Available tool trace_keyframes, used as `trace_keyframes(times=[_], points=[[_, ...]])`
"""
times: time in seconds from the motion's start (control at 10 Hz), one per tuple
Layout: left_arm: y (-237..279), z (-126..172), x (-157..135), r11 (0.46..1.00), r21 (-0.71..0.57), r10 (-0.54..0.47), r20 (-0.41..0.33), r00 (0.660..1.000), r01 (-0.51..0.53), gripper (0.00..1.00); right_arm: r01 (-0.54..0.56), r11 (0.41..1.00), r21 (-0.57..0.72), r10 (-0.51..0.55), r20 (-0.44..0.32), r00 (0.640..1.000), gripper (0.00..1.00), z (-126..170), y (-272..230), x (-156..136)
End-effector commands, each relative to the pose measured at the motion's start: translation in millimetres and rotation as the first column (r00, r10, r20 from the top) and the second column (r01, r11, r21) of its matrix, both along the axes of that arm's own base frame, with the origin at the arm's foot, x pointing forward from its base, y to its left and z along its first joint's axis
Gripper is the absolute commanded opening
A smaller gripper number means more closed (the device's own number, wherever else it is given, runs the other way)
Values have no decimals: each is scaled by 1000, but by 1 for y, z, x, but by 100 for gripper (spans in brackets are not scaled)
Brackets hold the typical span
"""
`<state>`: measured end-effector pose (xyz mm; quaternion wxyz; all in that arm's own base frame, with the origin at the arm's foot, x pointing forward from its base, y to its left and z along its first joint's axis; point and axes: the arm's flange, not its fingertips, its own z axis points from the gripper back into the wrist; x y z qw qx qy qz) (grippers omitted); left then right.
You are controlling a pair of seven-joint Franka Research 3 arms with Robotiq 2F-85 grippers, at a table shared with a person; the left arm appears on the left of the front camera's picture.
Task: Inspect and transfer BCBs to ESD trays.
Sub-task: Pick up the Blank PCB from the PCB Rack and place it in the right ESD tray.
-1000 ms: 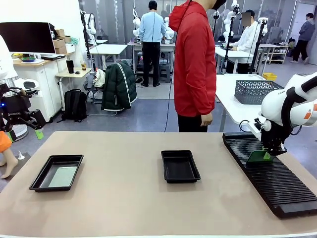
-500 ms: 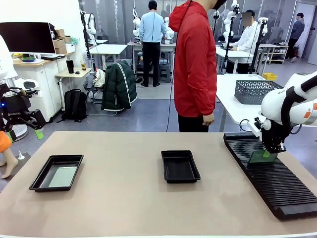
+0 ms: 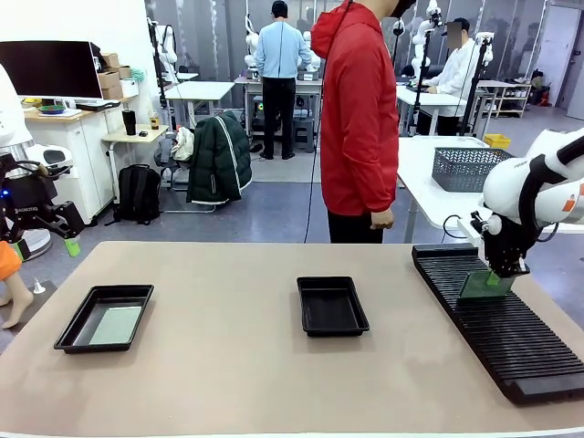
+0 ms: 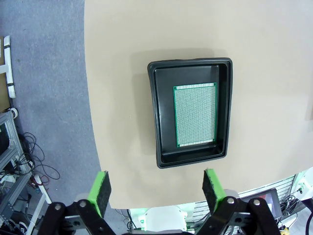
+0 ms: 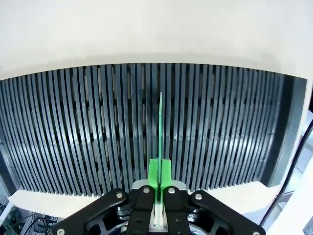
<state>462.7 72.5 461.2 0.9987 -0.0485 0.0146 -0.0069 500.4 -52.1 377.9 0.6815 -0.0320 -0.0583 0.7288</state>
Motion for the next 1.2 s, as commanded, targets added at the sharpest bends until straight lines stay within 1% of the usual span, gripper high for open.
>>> trace_keyframes(times=[0.0, 0.2, 0.4, 0.5, 0.6, 0.7, 0.9, 1.0, 1.1], points=[[1, -2, 0, 1000, -3, -5, 9, 1000, 5, 100, -5, 1000, -26, 5, -14, 1000, 0, 49, 0, -2], [1, -2, 0, 1000, -3, -5, 9, 1000, 5, 100, -2, 999, -51, 2, -9, 1000, 0, 107, 2, -4], [1, -2, 0, 1000, -3, -5, 9, 1000, 5, 100, -17, 998, -60, 15, -36, 999, 0, 164, 1, -1], [1, -2, 0, 1000, -3, -5, 9, 1000, 5, 100, -24, 998, -56, 21, -64, 998, 0, 194, -1, 2], [1, -2, 0, 1000, -3, -5, 9, 1000, 5, 100, -18, 999, -49, 14, -88, 996, 0, 219, -5, 5], [1, -2, 0, 1000, -3, -5, 9, 1000, 5, 100, -24, 999, -39, 20, -95, 995, 0, 242, -8, 7], [1, -2, 0, 1000, -3, -5, 9, 1000, 5, 100, -17, 1000, -26, 14, -103, 995, 0, 278, -10, 10], [1, -2, 0, 1000, -3, -5, 9, 1000, 5, 100, -4, 1000, -18, 2, -98, 995, 0, 288, -12, 13], [1, -2, 0, 1000, -3, -5, 9, 1000, 5, 100, -1, 1000, -12, 0, -102, 995, 0, 292, -13, 16]])
